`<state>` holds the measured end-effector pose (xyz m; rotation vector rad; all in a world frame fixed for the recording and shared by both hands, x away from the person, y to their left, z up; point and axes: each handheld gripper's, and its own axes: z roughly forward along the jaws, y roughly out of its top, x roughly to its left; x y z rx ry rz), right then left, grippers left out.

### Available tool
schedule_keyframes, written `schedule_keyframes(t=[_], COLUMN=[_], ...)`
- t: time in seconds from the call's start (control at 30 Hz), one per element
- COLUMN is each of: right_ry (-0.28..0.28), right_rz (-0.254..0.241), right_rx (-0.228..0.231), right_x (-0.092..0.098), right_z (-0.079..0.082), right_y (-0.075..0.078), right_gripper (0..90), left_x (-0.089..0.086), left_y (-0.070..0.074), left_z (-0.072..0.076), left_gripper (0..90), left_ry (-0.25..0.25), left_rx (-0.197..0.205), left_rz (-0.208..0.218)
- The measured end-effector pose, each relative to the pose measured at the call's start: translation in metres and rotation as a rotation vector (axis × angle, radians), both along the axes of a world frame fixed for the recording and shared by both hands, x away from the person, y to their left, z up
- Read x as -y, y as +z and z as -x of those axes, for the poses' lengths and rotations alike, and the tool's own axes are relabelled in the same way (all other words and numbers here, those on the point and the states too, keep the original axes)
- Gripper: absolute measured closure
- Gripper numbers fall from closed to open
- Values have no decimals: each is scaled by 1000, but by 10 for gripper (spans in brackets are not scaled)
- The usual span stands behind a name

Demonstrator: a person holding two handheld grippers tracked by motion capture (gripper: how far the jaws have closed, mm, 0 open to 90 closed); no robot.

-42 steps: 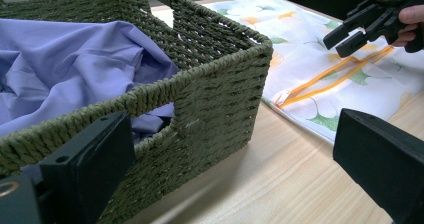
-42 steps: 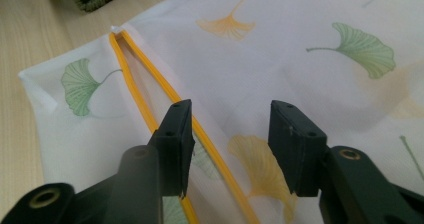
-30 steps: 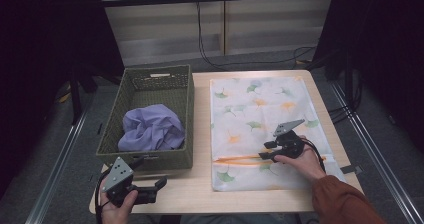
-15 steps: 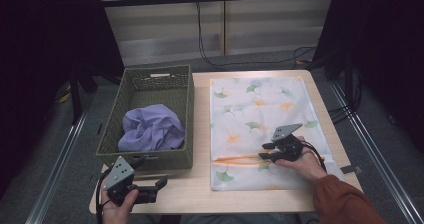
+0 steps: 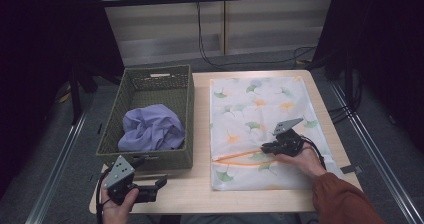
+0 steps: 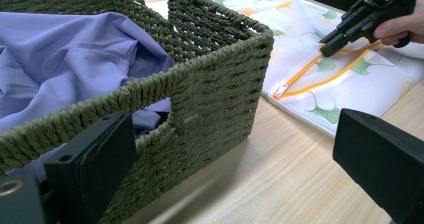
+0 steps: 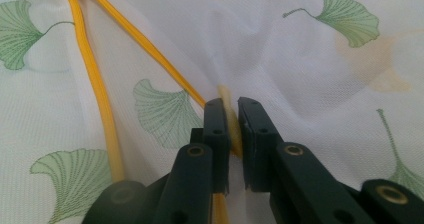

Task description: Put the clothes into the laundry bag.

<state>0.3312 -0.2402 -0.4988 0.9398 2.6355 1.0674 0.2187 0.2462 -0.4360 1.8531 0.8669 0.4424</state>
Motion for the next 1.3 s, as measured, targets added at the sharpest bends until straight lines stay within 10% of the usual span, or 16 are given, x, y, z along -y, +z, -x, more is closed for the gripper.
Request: schedule_keyframes(t=[0.5, 1.3], right_ry=[-56, -85], right_rz=[-32, -184], right_rx=[-44, 16], right_x=[-2, 3], right_z=[-3, 0], right_y=[0, 21], right_gripper=[891, 894], left_x=[0, -1], left_y=[0, 1], left_z=[0, 1], left_gripper=[34, 32], left_ry=[0, -9], left_rx=[8, 13], left_rz=[-6, 27])
